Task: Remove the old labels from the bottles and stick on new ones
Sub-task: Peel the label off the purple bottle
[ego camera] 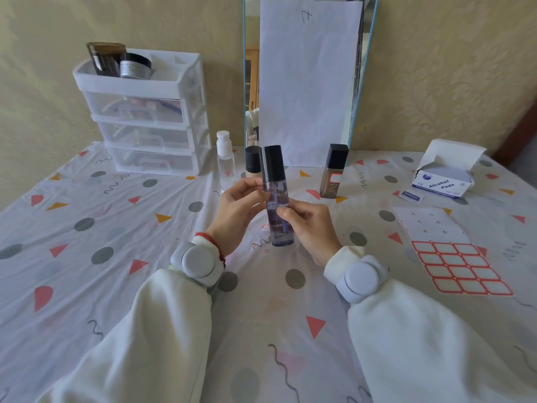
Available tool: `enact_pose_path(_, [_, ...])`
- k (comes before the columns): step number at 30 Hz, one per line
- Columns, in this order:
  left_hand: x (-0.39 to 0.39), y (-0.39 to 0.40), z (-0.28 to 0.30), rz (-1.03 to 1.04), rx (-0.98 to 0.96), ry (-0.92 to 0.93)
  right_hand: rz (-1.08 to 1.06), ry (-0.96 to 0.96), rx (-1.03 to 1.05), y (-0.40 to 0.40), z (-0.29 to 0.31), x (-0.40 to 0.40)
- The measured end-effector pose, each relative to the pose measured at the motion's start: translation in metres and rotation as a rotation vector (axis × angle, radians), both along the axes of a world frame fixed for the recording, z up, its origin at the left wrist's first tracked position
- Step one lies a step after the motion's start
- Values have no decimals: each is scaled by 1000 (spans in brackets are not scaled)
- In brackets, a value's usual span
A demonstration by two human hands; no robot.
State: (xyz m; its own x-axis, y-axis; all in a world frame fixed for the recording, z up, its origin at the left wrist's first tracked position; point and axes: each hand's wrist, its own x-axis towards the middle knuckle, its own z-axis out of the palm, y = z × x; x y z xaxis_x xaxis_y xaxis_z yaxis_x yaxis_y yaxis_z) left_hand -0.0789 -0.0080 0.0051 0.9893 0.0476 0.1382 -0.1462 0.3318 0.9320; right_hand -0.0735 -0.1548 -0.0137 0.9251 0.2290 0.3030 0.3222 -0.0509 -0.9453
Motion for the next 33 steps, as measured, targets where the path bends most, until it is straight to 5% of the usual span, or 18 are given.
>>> enact_pose_path(33, [1, 3, -2, -26, 28, -2, 11, 10, 12, 0, -1, 0])
